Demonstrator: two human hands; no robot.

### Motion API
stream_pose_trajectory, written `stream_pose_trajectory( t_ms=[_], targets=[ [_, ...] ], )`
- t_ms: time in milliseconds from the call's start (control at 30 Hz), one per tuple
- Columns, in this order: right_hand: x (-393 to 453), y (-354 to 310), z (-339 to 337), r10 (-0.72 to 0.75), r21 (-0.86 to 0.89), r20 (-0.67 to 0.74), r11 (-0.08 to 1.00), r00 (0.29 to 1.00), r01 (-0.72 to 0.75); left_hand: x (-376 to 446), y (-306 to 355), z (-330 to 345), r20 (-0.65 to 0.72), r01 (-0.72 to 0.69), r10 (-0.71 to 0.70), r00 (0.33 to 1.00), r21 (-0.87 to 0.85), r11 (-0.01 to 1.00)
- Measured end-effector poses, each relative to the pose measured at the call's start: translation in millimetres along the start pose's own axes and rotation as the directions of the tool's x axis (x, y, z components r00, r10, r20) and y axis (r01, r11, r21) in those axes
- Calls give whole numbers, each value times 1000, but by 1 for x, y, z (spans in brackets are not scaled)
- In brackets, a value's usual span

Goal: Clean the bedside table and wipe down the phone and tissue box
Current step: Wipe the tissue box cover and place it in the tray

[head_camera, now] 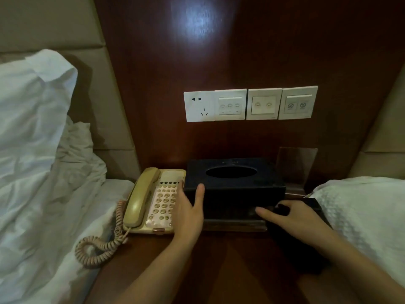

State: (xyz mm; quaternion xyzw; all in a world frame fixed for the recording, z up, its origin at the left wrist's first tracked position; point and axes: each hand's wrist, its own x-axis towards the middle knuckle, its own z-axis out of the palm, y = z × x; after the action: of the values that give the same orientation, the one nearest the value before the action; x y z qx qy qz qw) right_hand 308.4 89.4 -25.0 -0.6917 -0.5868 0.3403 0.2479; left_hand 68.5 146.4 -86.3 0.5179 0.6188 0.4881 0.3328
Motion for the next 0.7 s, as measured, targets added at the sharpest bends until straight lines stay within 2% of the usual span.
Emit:
stream_pose_trajectory(
  t_ms=[33, 100, 167, 233, 300, 400, 467, 600, 700],
  targets=[
    [-2, -7, -3, -27, 99, 18, 995, 999, 25, 5, 1, -1, 8, 6, -5, 1000, -42, 999],
    [3, -26, -15, -129, 263, -38, 955, 991, 134, 16, 8, -3, 17, 26, -23, 1000, -162, 986],
    [24, -52, -26, -223, 279, -148, 925, 964, 257, 30, 14, -6, 11, 49, -48, 999, -261, 964],
    [51, -79, -25, -295, 218, -178, 919, 939, 330, 41, 15, -5, 20, 50, -47, 999, -289, 956],
    [83, -94, -8, -361, 86, -153, 923, 920, 376, 45, 14, 0, 37, 48, -38, 999, -313, 948],
    [122, -95, 31, -491, -175, -1, 858, 871, 483, 46, 10, 9, 10, 41, -40, 999, -324, 945],
    [133, -104, 54, -519, -276, 73, 810, 851, 518, 47, 9, 10, -23, 18, -27, 999, -316, 948],
    [142, -130, 78, -550, -307, 99, 776, 830, 551, 49, 4, 8, -34, -10, 0, 999, -288, 958],
    [147, -129, 74, -550, -219, 155, 791, 821, 571, 52, 0, 10, -31, 3, -13, 999, -298, 954]
  ],
)
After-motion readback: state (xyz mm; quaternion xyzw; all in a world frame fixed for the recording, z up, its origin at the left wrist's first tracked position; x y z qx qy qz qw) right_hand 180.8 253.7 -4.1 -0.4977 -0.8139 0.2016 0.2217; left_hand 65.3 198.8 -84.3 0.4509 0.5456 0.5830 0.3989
